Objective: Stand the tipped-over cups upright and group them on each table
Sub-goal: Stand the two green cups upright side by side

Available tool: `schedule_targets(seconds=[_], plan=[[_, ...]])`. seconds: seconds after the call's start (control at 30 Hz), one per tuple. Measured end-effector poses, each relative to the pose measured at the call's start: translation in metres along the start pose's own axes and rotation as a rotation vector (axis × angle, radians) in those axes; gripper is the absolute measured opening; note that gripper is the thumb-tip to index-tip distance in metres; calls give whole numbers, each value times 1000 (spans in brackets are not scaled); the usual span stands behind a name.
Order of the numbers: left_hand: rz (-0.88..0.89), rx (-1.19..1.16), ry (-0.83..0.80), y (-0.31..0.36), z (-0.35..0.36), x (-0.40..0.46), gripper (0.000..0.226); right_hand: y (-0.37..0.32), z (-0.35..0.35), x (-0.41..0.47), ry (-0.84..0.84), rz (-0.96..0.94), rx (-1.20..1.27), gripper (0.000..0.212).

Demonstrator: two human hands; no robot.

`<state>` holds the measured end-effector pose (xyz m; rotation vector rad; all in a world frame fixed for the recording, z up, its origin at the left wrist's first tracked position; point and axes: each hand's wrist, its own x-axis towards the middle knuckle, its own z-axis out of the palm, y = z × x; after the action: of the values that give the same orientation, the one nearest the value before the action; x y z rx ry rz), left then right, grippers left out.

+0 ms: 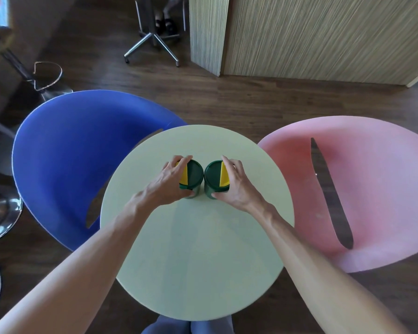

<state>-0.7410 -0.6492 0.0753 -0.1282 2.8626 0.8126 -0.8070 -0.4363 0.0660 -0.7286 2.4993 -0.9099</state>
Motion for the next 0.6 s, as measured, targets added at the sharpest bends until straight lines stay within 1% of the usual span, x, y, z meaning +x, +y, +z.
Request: schedule_targets(seconds=[0.17, 0.43, 0.6], plan=[[17, -5, 9, -1, 1, -2, 101, -2, 0, 0, -17, 11, -3, 110], [60, 18, 20, -9, 4, -1, 99, -1, -1, 3, -36, -4, 1, 104], [73, 48, -4, -13, 4, 1, 101, 0, -3, 3, -56, -10, -14, 105]])
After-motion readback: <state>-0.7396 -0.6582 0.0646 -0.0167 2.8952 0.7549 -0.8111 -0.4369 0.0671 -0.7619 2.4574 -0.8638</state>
